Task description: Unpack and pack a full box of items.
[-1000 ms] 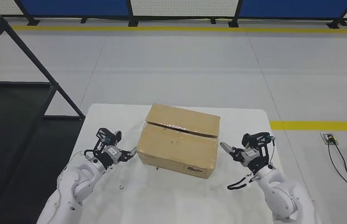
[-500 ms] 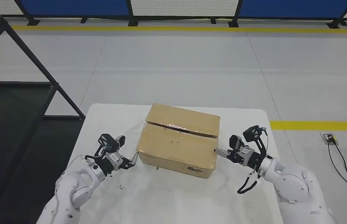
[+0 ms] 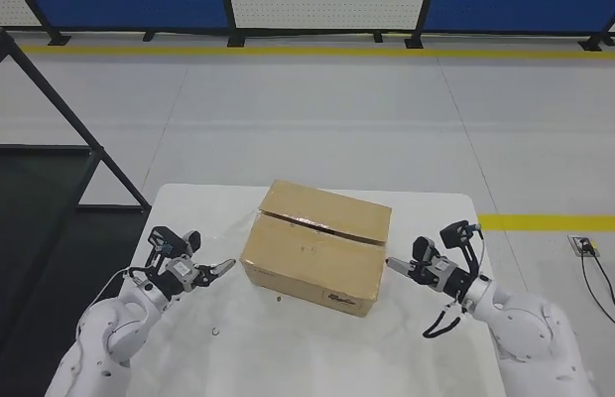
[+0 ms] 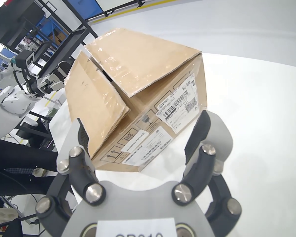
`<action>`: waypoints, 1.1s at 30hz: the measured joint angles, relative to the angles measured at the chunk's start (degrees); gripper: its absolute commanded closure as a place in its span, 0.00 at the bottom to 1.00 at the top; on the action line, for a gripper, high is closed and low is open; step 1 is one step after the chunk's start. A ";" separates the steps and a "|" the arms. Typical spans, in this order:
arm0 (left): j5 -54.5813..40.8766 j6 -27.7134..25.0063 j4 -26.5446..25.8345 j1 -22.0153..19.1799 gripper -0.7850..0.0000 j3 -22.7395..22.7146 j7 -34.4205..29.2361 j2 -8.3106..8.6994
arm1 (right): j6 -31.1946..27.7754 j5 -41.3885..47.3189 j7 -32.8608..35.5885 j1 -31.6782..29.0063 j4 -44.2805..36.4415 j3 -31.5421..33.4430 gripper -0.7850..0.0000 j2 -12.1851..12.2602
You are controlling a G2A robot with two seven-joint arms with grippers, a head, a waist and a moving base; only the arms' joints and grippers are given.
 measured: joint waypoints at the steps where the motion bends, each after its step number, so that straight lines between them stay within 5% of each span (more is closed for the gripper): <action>1: 0.10 0.46 0.20 -0.30 0.00 0.22 -0.06 -0.02 | -0.02 0.21 -0.07 -0.08 -0.01 0.02 0.00 0.08; 12: 2.45 11.82 9.05 -8.29 0.00 9.16 0.92 -2.12 | -0.42 1.64 -0.73 -1.62 -0.90 0.03 0.00 1.09; 20: 3.10 7.22 11.28 -9.03 0.00 11.63 3.51 -2.36 | -1.38 2.87 0.41 -1.38 0.30 -0.74 0.00 1.79; 26: 1.85 4.37 9.48 -7.34 0.00 10.43 3.67 -1.88 | -10.11 15.26 8.51 2.01 6.23 -1.69 0.00 2.73; 33: 2.54 3.25 5.53 -4.49 0.00 9.75 3.22 -1.38 | -10.77 21.81 12.86 3.74 8.86 -1.22 0.00 3.26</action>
